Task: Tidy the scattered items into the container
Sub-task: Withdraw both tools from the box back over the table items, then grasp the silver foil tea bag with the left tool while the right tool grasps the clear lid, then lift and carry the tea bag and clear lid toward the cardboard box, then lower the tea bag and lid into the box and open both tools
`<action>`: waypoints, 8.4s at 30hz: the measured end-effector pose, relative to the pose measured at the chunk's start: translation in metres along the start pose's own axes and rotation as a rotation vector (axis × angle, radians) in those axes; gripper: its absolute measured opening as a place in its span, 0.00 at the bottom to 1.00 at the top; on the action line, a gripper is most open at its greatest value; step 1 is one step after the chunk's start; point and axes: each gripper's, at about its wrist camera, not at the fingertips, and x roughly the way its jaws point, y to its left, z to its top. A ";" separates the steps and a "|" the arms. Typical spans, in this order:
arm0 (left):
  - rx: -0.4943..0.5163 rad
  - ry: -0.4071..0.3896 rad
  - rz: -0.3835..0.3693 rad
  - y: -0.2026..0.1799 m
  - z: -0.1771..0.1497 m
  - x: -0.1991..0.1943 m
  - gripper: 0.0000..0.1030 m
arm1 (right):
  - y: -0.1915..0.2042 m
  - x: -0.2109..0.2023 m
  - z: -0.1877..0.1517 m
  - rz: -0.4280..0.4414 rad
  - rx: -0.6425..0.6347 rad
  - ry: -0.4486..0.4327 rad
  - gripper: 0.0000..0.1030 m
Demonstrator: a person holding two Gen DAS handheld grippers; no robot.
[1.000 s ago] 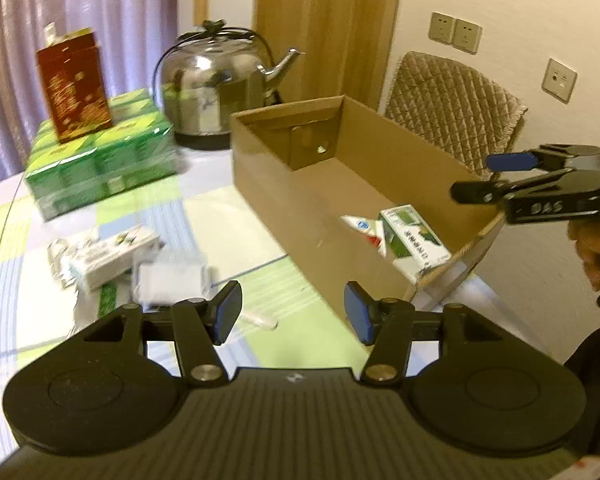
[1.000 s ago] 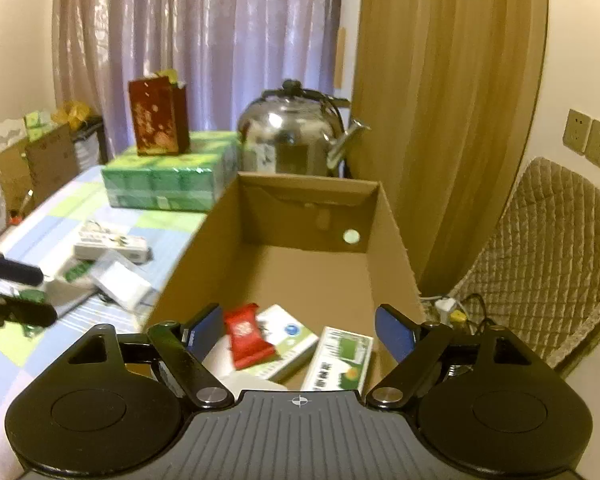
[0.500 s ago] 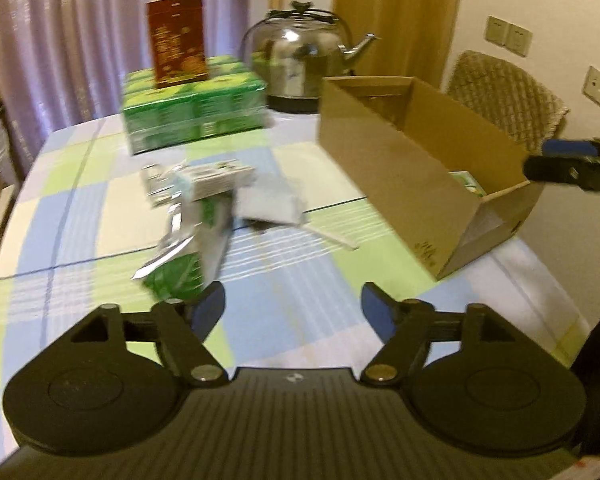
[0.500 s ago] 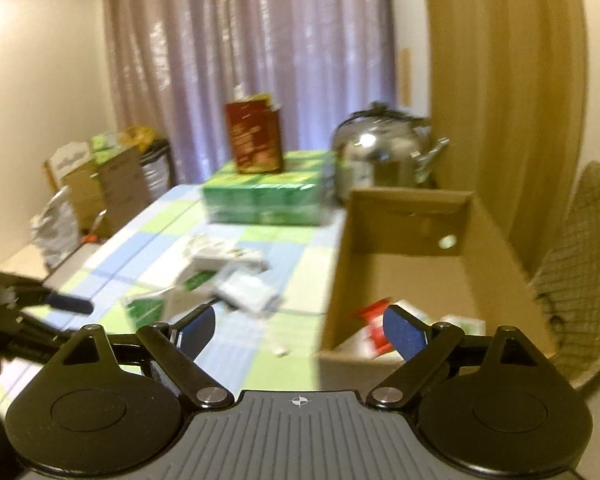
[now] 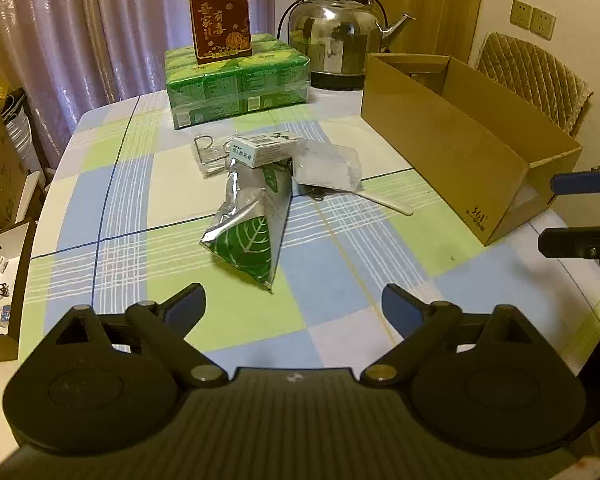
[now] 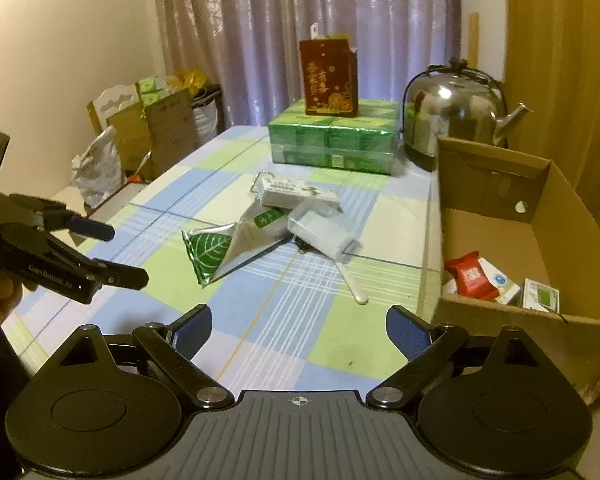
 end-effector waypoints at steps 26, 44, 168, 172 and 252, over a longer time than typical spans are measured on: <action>0.103 0.114 -0.107 0.057 0.060 0.087 0.96 | 0.003 0.139 0.084 0.051 -0.372 0.199 0.89; 0.095 0.263 -0.191 0.073 0.100 0.199 0.96 | -0.019 0.255 0.107 0.152 -0.504 0.396 0.89; 0.569 0.290 -0.348 -0.156 0.112 0.024 0.44 | -0.096 -0.037 0.040 -0.158 -0.124 0.180 0.52; 0.573 0.265 -0.370 -0.178 0.139 0.030 0.44 | -0.126 -0.040 0.052 -0.198 -0.096 0.175 0.52; 0.128 0.189 -0.335 -0.157 0.214 0.125 0.46 | -0.236 0.037 0.046 -0.225 -0.015 0.267 0.61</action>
